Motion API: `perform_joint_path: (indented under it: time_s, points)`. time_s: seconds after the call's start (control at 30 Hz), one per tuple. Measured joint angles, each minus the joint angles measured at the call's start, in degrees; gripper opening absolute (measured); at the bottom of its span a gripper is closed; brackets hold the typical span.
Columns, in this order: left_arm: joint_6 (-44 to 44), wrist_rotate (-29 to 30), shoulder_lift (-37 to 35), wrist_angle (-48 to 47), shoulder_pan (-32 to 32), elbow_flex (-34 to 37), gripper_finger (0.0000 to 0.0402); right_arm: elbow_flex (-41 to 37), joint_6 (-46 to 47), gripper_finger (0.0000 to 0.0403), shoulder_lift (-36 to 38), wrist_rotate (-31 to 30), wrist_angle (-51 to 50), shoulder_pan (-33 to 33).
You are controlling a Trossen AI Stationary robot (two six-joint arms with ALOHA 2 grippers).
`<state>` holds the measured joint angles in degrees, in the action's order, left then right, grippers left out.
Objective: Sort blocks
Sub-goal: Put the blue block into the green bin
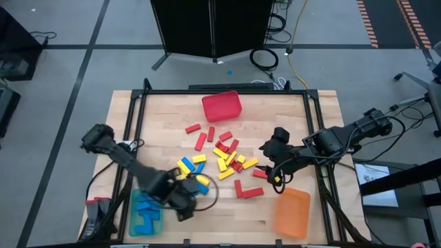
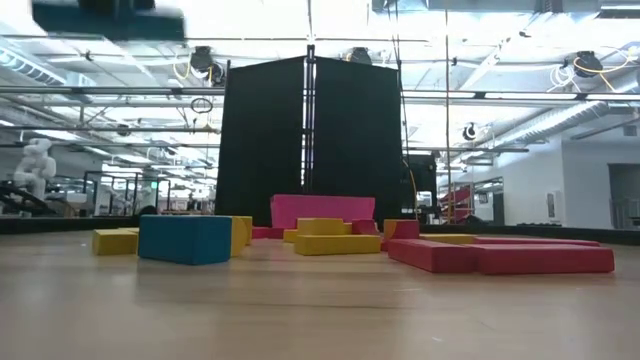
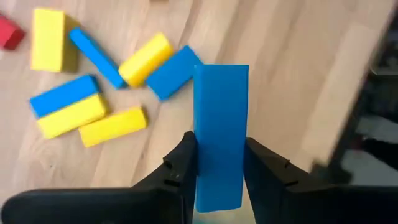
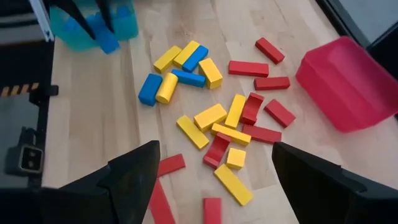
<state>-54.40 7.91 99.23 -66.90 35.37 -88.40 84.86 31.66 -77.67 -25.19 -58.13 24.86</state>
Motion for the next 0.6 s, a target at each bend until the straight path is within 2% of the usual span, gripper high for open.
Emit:
perform_joint_path:
  time_s: [0.1,0.23,0.43,0.6]
  points:
    - [-5.11,1.72,-2.36,-6.55,4.99,-1.28,0.0105,0.00,3.38,0.0306,0.00,-0.01,0.02,0.00]
    - [-18.13,2.83,-5.45,-14.21,13.57,-0.90,0.0105,0.00,6.17,0.0306,0.00,-0.04,0.13,0.39]
    - [-37.88,0.47,-4.68,-14.75,27.09,0.65,0.0105,0.00,6.69,0.0306,0.00,-0.30,1.64,0.44]
    - [-48.65,-1.01,-1.17,-12.88,33.68,0.78,0.0105,0.00,6.65,0.0306,0.00,-0.44,2.88,0.42]
